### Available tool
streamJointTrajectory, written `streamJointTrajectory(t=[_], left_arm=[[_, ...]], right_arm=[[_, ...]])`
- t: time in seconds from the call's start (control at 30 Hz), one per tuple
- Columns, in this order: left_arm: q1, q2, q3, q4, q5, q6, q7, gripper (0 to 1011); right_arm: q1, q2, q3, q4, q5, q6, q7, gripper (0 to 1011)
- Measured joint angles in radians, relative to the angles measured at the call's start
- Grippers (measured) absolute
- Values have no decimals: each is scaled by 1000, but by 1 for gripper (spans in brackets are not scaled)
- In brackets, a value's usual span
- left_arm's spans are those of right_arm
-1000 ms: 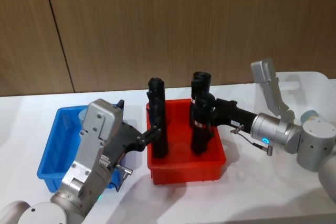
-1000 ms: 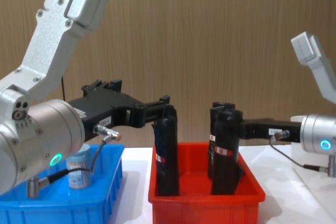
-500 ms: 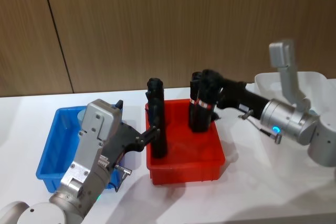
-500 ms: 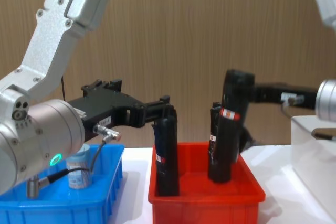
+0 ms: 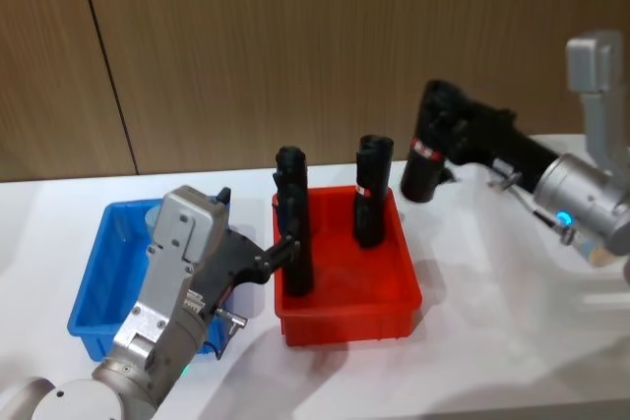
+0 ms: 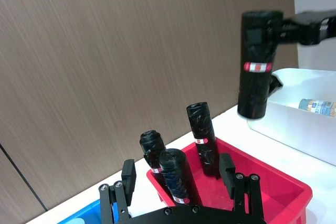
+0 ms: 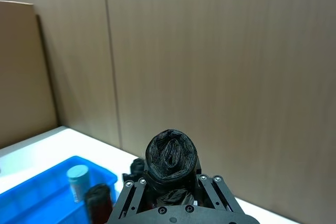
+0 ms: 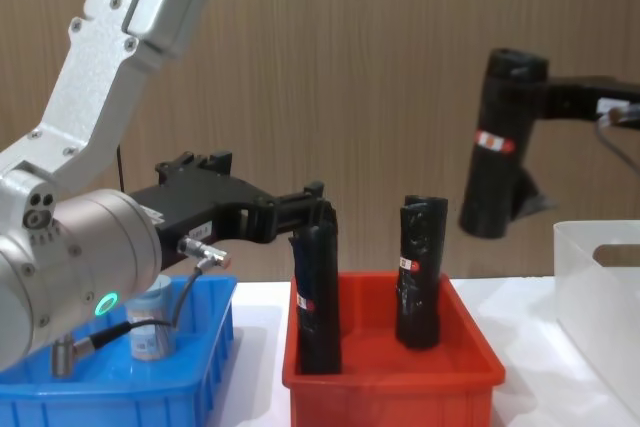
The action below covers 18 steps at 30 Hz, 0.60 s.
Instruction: Pick the cotton swabs from the blue box and place them into the white box.
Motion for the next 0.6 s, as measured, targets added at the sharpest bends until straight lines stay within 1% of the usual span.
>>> streamJointTrajectory(t=[0.1,0.2,0.23,0.33,0.43,0.6], left_arm=[[0,0,0,0,0,0,0,1004],[0,0,0,0,0,0,0,1004],[0,0,0,0,0,0,0,1004],[0,0,0,0,0,0,0,1004],[0,0,0,0,0,0,0,1004],[0,0,0,0,0,0,0,1004]], right_arm=[[-24,18,14,-63,-12,16,-47,360],[-41,33,25,-103,-21,25,-85,360],[-41,33,25,-103,-21,25,-85,363],[-61,50,39,-145,-33,39,-130,360],[-71,60,47,-164,-41,47,-156,360],[-94,83,66,-200,-62,69,-219,363]])
